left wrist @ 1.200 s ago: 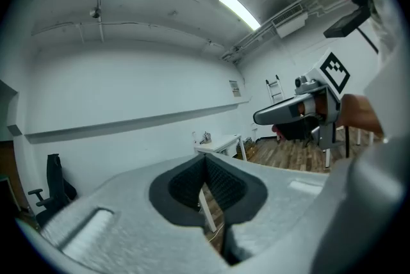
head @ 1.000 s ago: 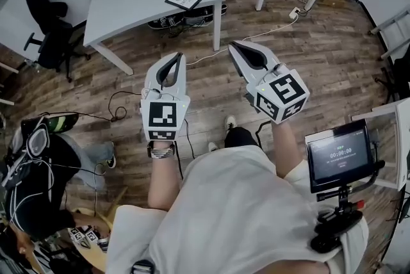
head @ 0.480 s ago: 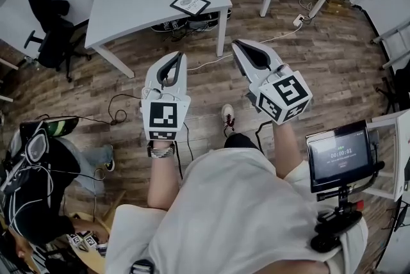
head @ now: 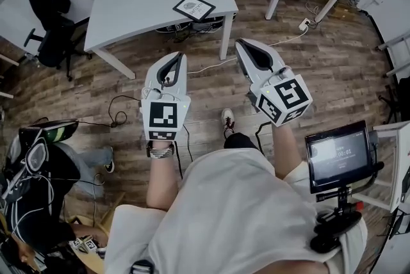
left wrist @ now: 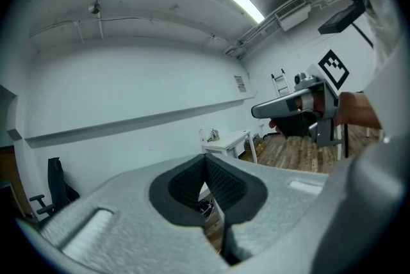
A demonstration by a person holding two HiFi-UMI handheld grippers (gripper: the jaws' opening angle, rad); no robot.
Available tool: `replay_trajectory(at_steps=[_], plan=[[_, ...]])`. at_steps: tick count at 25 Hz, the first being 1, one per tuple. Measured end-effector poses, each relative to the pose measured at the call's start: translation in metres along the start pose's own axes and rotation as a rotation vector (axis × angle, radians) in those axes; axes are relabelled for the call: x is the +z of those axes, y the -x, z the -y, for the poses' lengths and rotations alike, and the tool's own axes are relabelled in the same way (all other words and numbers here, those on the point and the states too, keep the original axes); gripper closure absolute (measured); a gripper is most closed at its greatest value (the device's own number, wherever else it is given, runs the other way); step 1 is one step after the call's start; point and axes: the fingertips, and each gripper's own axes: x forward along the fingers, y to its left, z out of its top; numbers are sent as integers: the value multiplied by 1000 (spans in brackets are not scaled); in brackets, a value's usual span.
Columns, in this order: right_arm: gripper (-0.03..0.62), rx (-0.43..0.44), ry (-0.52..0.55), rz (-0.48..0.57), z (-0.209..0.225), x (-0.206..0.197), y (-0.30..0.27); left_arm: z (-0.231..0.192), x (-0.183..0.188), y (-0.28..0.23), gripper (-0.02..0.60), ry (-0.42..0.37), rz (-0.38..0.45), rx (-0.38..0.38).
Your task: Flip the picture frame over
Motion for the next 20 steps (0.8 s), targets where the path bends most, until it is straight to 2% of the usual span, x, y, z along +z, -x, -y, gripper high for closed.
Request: replay_trajectory(at_steps=[6, 13, 20], plan=[[592, 5, -12, 6, 36, -5, -33, -10, -7, -44, 578, -1, -30, 5], [592, -3, -10, -23, 54, -13, -47, -15, -8, -64, 578, -31, -59, -2], [592, 25, -23, -50, 131, -19, -80, -9, -1, -148, 577, -54, -105, -7]])
